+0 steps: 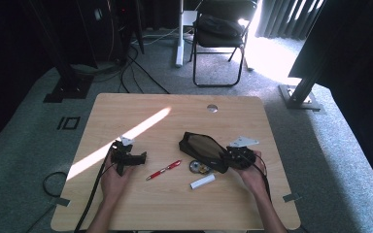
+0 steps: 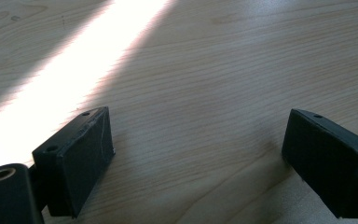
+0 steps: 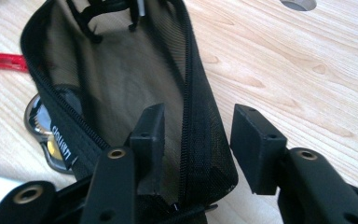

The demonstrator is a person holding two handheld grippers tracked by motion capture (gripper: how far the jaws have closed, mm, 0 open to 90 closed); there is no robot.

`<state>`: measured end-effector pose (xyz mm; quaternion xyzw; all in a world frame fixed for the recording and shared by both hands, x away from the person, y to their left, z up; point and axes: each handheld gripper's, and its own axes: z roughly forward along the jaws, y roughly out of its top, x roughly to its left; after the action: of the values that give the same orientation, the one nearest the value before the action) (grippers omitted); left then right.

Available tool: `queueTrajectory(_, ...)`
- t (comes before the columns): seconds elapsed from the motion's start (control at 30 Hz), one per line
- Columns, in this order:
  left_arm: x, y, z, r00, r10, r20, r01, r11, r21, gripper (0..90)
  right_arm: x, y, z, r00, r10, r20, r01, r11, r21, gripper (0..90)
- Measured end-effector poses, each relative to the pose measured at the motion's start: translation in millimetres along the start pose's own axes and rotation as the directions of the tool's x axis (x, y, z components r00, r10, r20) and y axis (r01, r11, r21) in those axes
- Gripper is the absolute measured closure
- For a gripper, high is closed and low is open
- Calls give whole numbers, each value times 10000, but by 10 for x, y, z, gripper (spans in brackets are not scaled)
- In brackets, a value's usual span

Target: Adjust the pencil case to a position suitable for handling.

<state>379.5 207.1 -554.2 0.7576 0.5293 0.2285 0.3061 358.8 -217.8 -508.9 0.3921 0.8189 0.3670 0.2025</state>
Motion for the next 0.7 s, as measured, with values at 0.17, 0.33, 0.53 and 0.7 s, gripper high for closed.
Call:
queueTrajectory(0.17, 0, 0, 0, 10000, -1, 0, 1, 10000, -1, 89, 3, -45, -25, 10000, -73, -51, 72, 9999, -120, 623)
queueTrajectory(0.33, 0, 0, 0, 10000, 1, 0, -1, 10000, -2, 88, 6, -68, -44, 9997, -194, -177, 191, 9997, -172, 643)
queueTrajectory(0.53, 0, 0, 0, 10000, 0, -2, 0, 10000, 0, 89, 40, -109, -80, 9985, -430, -348, 421, 9988, -262, 646)
queueTrajectory(0.7, 0, -1, 0, 10000, 0, 1, 0, 10000, -3, 89, 37, -121, -96, 9982, -424, -430, 411, 9987, -304, 615)
